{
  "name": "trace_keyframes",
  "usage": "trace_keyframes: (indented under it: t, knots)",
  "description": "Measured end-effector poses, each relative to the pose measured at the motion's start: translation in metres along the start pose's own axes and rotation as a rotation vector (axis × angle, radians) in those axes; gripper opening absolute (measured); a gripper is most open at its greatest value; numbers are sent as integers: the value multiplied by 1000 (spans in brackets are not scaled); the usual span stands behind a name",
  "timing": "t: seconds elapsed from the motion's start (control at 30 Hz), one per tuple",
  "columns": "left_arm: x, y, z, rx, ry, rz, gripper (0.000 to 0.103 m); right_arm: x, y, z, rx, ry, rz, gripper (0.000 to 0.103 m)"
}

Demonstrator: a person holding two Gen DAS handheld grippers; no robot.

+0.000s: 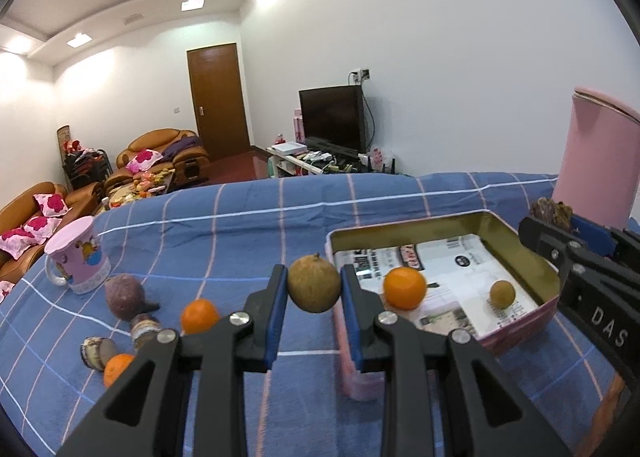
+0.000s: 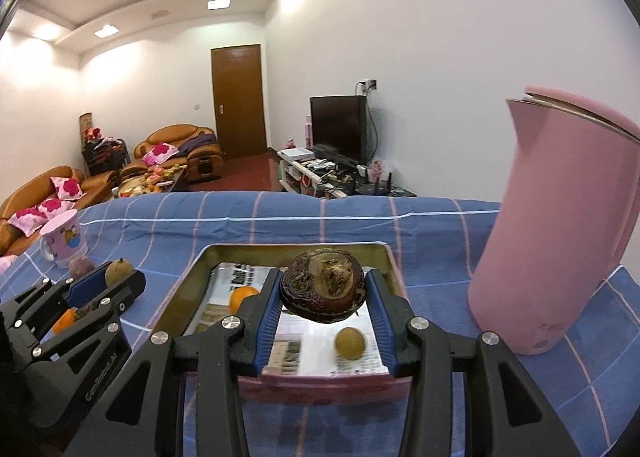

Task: Organize fruits
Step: 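Carry both held fruits over the pink tin box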

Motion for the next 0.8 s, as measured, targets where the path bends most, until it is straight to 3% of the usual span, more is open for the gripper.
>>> trace_keyframes:
  t: [0.43, 0.8]
  knots:
    - [32, 24, 15, -17, -14, -57, 28, 39, 10, 13, 27, 42, -90, 44]
    - [55, 52, 24, -63, -23, -86, 28, 37, 33, 11, -17, 27, -102, 44]
Point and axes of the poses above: each gripper's, at about its wrist camera, not at the fingertips, and y roughly the way its jaws point, x to its right, z to its top, the point moved 3 cm from there along y, roughly the way its jaws point, and after that the axes turned 8 degrees about -z, right-handed, at the moved point
